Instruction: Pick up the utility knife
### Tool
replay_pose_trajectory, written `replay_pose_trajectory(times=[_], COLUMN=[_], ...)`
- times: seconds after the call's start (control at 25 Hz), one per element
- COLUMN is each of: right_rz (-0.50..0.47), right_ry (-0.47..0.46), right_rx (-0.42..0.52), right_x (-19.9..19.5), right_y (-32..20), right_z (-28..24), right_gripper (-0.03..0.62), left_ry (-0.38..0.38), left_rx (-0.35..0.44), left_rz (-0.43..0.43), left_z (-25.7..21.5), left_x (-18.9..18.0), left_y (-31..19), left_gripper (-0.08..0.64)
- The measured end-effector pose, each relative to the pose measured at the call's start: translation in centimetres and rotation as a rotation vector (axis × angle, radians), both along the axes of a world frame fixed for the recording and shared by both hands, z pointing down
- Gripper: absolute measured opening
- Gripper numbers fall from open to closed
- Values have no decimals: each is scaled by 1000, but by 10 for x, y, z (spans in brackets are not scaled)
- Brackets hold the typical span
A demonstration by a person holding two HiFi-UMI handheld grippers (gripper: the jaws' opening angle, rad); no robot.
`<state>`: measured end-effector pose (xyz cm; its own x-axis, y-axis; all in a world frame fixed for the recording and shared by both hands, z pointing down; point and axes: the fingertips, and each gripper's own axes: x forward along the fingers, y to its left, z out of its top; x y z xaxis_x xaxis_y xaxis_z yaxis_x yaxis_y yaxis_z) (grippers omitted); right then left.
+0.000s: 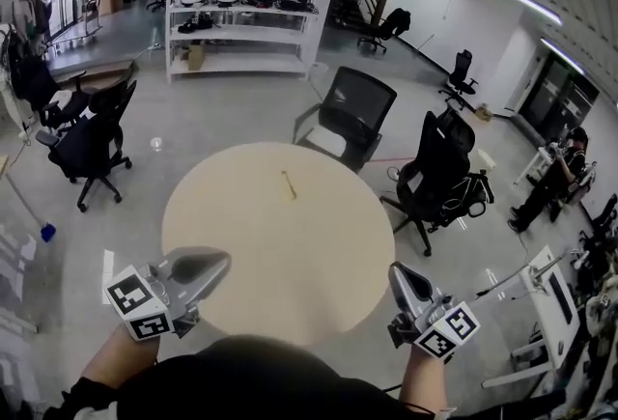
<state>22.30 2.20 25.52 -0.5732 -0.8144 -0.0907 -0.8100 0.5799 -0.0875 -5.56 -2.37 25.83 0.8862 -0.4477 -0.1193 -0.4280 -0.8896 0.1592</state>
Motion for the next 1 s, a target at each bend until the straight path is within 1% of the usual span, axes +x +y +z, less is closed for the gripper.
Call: replay_pose_trajectory(times=[0.16,0.24,0.36,0.44,0.6,0.72,0.84,1.0], right_rz=[-71,-102,-144,-170,-211,-209,-182,-136], right_ry=[3,-11,-36,-52,-61,-42,-14,9], right_rx=[31,33,18,5,-14,-26,-28,-20], right_x=[49,67,82,84,71,52,23,-23], right_y=[-33,-48,-67,-80,-104,-119,-136,-160], right_z=[-8,-4,6,12,21,23,17,-5], right_gripper=[14,14,14,14,14,14,14,14], left_ry=[-2,-17,-53,-66,-68,-47,-19,9], left_rx=[12,8,3,-3,-13,-25,-25,-29], left_rz=[-75,-107,-152,-180,-215,-205,-181,-144], left_z=[-11,-9,-4,-3,-1,6,11,8], left_x=[43,59,73,75,65,49,21,-29], left_y=[-9,-12,-14,-18,-34,-50,-72,-112], left_gripper=[0,0,0,0,0,0,0,0])
